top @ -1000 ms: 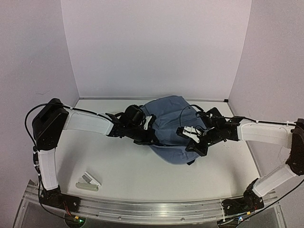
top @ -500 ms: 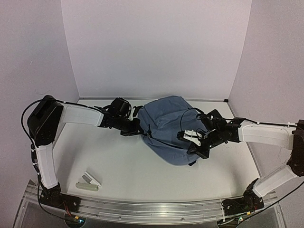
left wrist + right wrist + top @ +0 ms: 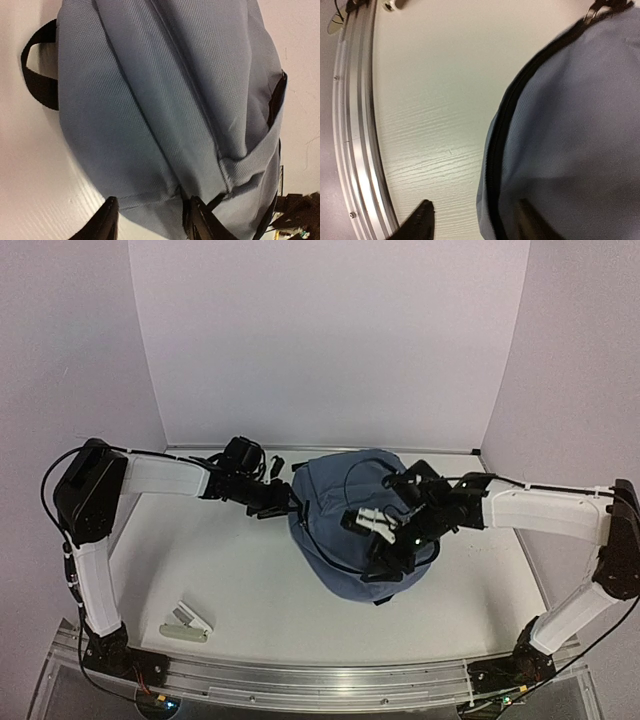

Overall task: Pack the student bag
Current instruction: Zip the student bag at the center of the board, then adjust the student bag at the center of the board.

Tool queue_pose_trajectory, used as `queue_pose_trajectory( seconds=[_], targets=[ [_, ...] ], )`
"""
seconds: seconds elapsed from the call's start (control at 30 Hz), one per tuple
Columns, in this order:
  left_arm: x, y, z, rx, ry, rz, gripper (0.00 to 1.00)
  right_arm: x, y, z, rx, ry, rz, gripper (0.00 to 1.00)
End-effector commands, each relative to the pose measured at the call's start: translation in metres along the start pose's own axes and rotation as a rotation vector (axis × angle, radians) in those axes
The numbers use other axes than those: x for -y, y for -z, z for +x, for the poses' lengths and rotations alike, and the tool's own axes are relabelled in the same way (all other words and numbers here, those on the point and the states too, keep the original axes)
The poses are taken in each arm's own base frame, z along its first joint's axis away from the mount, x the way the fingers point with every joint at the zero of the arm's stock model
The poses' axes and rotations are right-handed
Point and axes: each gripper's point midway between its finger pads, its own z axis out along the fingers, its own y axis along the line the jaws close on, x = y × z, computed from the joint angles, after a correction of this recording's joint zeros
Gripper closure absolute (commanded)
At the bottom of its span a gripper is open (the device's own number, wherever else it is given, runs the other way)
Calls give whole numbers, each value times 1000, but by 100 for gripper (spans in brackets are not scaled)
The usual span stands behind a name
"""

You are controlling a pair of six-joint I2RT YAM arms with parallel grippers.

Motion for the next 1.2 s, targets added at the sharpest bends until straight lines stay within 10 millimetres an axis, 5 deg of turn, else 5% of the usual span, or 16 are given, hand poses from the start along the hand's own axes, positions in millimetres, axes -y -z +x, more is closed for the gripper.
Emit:
queue_pose_trajectory(
  seconds=[0.0, 0.1, 0.27, 0.43, 0.57, 0.7, 0.9, 1.03, 1.1, 1.17],
  targets=[
    [21, 46, -8, 96, 0, 39, 37, 71, 74, -47, 218, -278, 73, 20],
    [26, 58, 8, 94, 30, 61, 27, 135, 98, -38, 232, -390, 203, 17],
    [40, 47, 46, 41, 49, 73, 23, 213, 91, 6, 144, -596, 285, 15],
    [62, 15, 83, -30, 58, 114, 23, 234, 62, 46, 42, -719, 224, 16],
    [63, -10, 103, -84, 99, 148, 33, 211, 33, 73, -36, -755, 121, 20],
    [53, -24, 106, -99, 119, 124, 57, 172, 11, 99, -91, -815, -18, 27],
    [22, -34, 66, -78, 143, 80, 89, 102, -7, 101, -104, -832, -233, 38],
    [12, -36, 30, -72, 88, 47, 90, 33, -27, 71, -166, -654, -340, 38],
    [14, -32, 5, -46, 38, 17, 80, -4, -35, 46, -180, -534, -396, 38],
    [7, -20, -13, -13, 42, -12, 66, -18, -30, 22, -151, -471, -417, 36]
  ],
)
